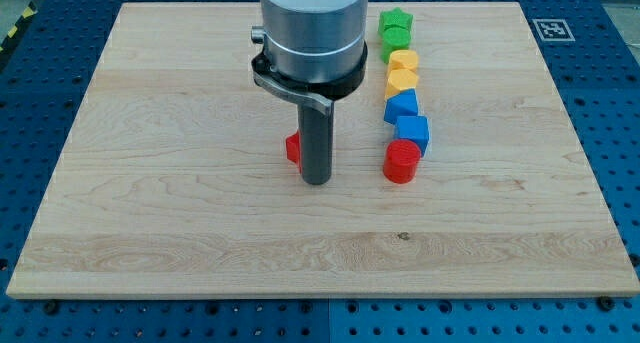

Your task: Point at the red circle

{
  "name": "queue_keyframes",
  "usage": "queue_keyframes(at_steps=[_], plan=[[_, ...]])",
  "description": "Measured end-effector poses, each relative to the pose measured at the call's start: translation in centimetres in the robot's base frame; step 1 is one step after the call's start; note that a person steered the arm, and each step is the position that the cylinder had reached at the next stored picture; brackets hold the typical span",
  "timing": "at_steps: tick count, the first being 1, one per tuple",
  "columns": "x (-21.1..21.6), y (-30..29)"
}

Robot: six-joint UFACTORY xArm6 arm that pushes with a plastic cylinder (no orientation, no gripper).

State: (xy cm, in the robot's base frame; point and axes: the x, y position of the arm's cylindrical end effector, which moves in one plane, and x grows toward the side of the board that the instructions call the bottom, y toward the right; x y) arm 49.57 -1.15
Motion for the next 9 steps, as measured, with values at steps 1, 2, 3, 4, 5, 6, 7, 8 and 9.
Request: queue_keyframes(at_steps=[1, 2, 3, 4, 5, 6, 7, 8, 9], plan=[[1.3, 0.5], [5.5, 5.9], [6.8, 13.6], [6.8, 19.7], [6.8, 19.9], [6.8, 20.1], [5.4, 20.6], [4.4, 20.6], [2.9, 19.6]])
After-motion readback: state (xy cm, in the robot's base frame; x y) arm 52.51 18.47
